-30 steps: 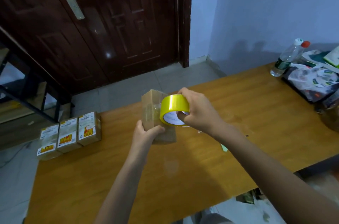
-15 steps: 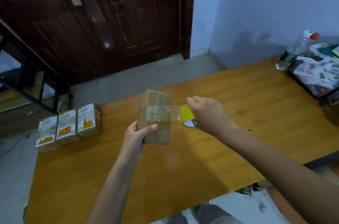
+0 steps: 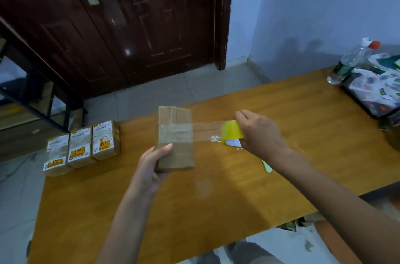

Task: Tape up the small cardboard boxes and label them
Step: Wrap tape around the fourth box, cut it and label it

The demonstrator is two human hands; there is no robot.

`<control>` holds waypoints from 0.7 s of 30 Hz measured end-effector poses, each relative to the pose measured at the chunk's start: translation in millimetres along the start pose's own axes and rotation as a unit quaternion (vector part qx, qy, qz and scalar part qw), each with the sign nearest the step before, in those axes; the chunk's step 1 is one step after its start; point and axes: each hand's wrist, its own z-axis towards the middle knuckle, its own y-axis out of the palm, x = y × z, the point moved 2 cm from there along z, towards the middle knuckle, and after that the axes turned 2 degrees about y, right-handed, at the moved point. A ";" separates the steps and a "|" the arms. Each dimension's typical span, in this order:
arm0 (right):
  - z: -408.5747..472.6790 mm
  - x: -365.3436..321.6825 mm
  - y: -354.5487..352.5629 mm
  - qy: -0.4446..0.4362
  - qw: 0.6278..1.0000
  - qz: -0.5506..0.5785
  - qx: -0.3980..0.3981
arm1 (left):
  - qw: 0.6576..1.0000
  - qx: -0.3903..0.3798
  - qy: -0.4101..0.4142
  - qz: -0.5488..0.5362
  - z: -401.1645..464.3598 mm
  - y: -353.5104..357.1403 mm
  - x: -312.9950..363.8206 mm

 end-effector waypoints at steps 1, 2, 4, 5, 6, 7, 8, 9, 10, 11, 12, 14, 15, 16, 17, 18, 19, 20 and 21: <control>-0.2 0.0 0.1 -0.001 1.000 -0.002 0.005 | 1.000 -0.010 -0.003 0.000 -0.9 0.0 -0.7; -0.3 -0.1 0.7 -0.003 1.000 -0.008 0.010 | 1.000 -0.019 -0.006 -0.001 -1.6 -0.2 -1.4; -0.9 0.8 3.0 -0.007 0.999 -0.024 0.020 | 0.999 -0.032 -0.006 -0.016 -3.8 -1.3 -1.9; -1.4 2.9 3.1 -0.010 0.999 -0.031 0.026 | 0.999 -0.035 -0.007 -0.034 -4.6 -4.2 -1.9; -1.8 6.8 2.8 -0.011 0.999 -0.037 0.030 | 0.998 -0.031 -0.007 -0.054 -5.3 -9.4 -1.5; -2.5 11.9 3.2 -0.008 0.999 -0.042 0.030 | 0.997 -0.022 -0.007 -0.068 -5.9 -16.7 -0.5; -3.0 16.9 4.2 -0.004 0.999 -0.045 0.023 | 0.997 -0.012 -0.004 -0.072 -5.7 -23.8 0.6; -3.5 20.8 5.8 0.000 0.999 -0.044 0.014 | 0.997 -0.007 -0.004 -0.071 -6.1 -29.1 0.8; -4.0 23.1 8.1 0.003 0.999 -0.041 0.006 | 0.997 -0.009 -0.011 -0.076 -5.9 -31.1 -0.1; -4.8 23.1 10.9 0.003 0.999 -0.035 -0.001 | 0.996 -0.009 -0.019 -0.084 -6.0 -32.9 -2.9; -5.5 21.6 13.7 0.003 1.000 -0.028 -0.007 | 0.996 -0.007 -0.023 -0.088 -5.7 -33.7 -5.5; -6.4 18.8 18.3 0.000 1.000 -0.020 -0.013 | 0.997 -0.002 -0.021 -0.081 -5.9 -34.2 -8.3; -7.0 18.1 19.7 -0.005 1.000 -0.023 -0.010 | 0.997 -0.002 -0.019 -0.075 -6.6 -34.9 -9.5; -7.4 17.8 20.6 -0.010 1.000 -0.024 -0.010 | 0.997 -0.004 -0.019 -0.073 -6.9 -35.9 -10.8; -7.6 17.7 21.4 -0.012 1.000 -0.021 -0.011 | 0.997 -0.006 -0.018 -0.074 -7.2 -37.4 -11.9; -7.5 17.6 22.5 -0.013 1.000 -0.019 -0.013 | 0.997 -0.009 -0.019 -0.079 -7.4 -37.4 -11.9; -7.3 17.6 24.3 -0.012 1.000 -0.020 -0.016 | 0.996 -0.010 -0.020 -0.085 -7.8 -36.7 -11.9; -6.7 17.9 26.7 -0.010 0.999 -0.024 -0.022 | 0.996 -0.012 -0.022 -0.091 -7.8 -35.6 -11.8; -6.3 18.8 29.9 -0.010 0.999 -0.031 -0.028 | 0.995 -0.015 -0.022 -0.095 -8.2 -34.5 -11.6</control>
